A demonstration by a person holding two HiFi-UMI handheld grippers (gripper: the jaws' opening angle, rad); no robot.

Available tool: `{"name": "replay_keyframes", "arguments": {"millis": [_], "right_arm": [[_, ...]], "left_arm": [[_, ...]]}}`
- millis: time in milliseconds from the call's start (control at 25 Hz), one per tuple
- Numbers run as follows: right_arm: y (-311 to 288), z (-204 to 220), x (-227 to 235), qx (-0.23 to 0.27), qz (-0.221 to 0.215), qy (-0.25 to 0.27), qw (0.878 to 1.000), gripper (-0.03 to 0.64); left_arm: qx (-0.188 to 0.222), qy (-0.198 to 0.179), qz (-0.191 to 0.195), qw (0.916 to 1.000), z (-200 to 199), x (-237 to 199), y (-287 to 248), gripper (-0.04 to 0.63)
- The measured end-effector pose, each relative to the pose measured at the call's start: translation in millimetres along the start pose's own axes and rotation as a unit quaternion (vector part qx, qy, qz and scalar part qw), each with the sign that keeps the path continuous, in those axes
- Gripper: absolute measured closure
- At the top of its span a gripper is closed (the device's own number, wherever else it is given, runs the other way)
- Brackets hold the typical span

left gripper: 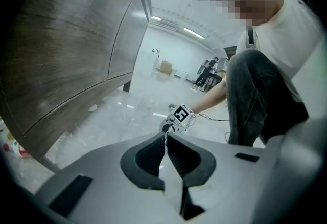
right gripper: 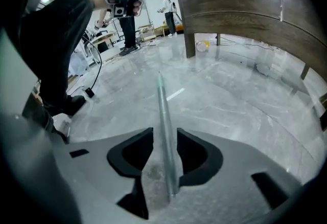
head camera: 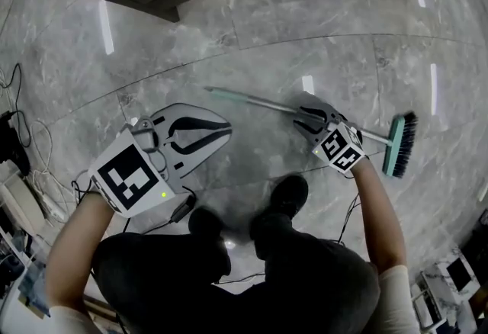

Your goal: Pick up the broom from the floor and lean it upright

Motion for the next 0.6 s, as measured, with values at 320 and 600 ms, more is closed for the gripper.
{"name": "replay_keyframes", "arguments": {"millis": [320,600], "right_arm": [[-22.8,17.0,5.2,-0.06,-0.011,0.045,0.997,0.496],[-12.6,11.1,5.9,-0.047,-0.005,0.012,0.999,0.529]], "left_arm": [[0.009,0.03,-0.032,0.999,9.3,-8.7,14.4,0.581],[0.015,0.021,-0.031,0.9992,-1.7,-10.5,13.9,0.581]]}}
Point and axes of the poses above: the fingertips, and each gripper's own axes: y backward along the fingers, x to its right, z out of its underside, the point moved 9 cm from there along y, backward along the fingers, and after that the axes turned 7 degrees about -z, right-handed, at the moved point
